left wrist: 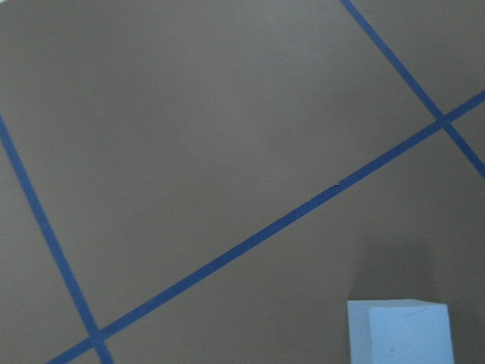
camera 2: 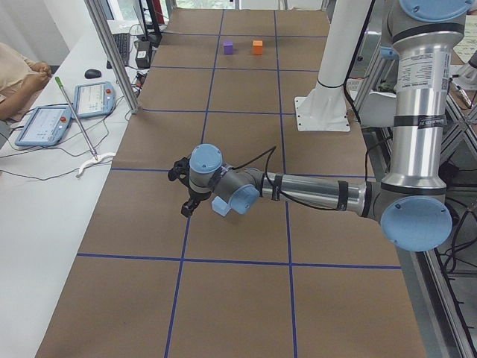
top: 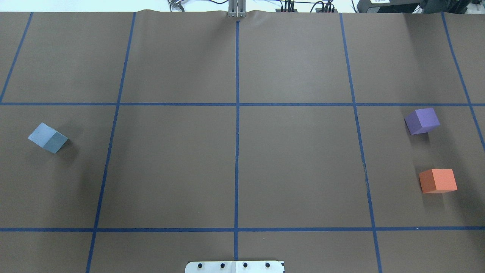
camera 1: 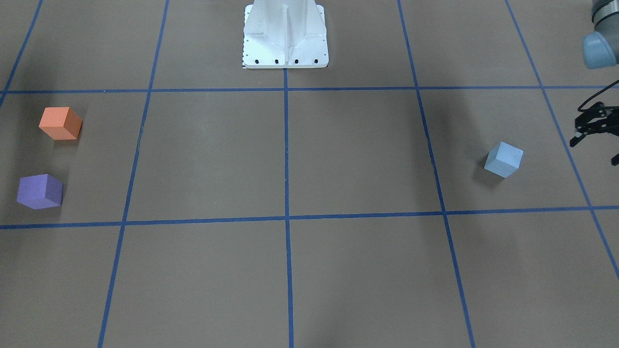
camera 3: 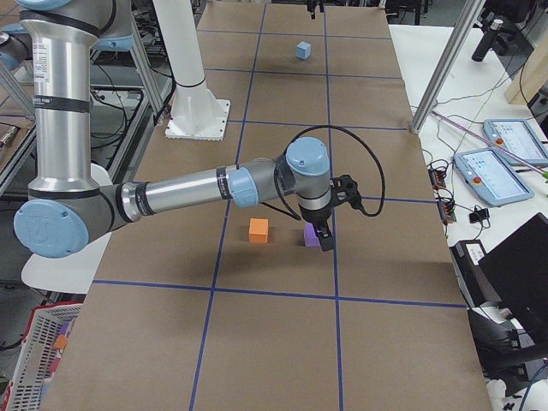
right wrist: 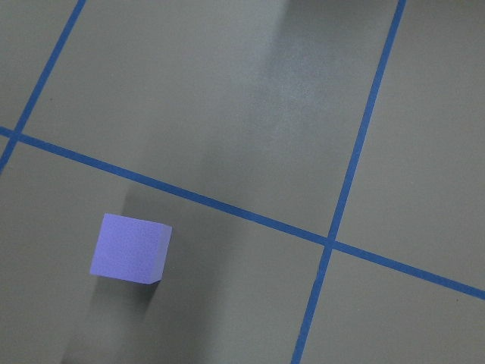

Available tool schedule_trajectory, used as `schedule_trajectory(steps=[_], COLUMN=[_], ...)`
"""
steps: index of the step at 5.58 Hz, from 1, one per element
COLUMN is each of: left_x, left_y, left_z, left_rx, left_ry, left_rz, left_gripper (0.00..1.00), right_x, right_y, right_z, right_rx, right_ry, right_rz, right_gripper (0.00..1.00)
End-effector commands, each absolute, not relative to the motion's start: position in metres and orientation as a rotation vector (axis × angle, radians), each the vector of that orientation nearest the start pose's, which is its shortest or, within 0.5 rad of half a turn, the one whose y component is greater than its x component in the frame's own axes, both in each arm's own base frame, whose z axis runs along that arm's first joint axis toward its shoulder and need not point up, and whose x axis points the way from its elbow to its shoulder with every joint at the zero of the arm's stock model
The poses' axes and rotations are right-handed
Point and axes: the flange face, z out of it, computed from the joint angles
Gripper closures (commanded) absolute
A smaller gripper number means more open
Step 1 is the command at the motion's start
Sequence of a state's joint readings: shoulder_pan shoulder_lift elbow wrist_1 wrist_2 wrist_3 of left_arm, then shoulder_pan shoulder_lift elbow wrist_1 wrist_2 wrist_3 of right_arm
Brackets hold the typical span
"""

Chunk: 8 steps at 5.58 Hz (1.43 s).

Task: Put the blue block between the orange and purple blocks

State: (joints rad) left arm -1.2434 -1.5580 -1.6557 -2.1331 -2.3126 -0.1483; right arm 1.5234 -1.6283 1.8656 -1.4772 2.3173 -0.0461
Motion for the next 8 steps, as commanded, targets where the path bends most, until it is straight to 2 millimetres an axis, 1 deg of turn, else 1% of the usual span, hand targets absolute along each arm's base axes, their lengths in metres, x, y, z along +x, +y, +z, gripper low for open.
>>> schedule_trajectory(steps=[1, 2, 3, 5, 7, 8], left_x=[0.188, 0.212, 0.225, 0.242, 0.255, 0.258], left_y=[-0.486, -0.477, -0.470, -0.459, -0.458, -0.456], left_z=[0.557, 0.560, 0.564, 0.572, 0.591, 0.595], left_rx=[0.365, 0.356, 0.351, 0.322, 0.282, 0.270], left_ry=[0.816, 0.797, 0.776, 0.775, 0.764, 0.762], left_rz=[0.383, 0.418, 0.432, 0.467, 0.478, 0.482], left_gripper=[0.00, 0.00, 0.00, 0.00, 0.01, 0.17], right_x=[0.043, 0.043, 0.043, 0.043, 0.043, 0.043], right_y=[-0.476, -0.475, -0.475, -0.474, -0.471, -0.471], right_z=[0.535, 0.536, 0.536, 0.538, 0.541, 0.541], right_rx=[0.310, 0.309, 0.309, 0.305, 0.300, 0.299], right_ry=[-0.741, -0.741, -0.741, -0.741, -0.741, -0.741], right_rz=[-0.205, -0.204, -0.204, -0.203, -0.201, -0.201], right_gripper=[0.00, 0.00, 0.00, 0.00, 0.00, 0.00])
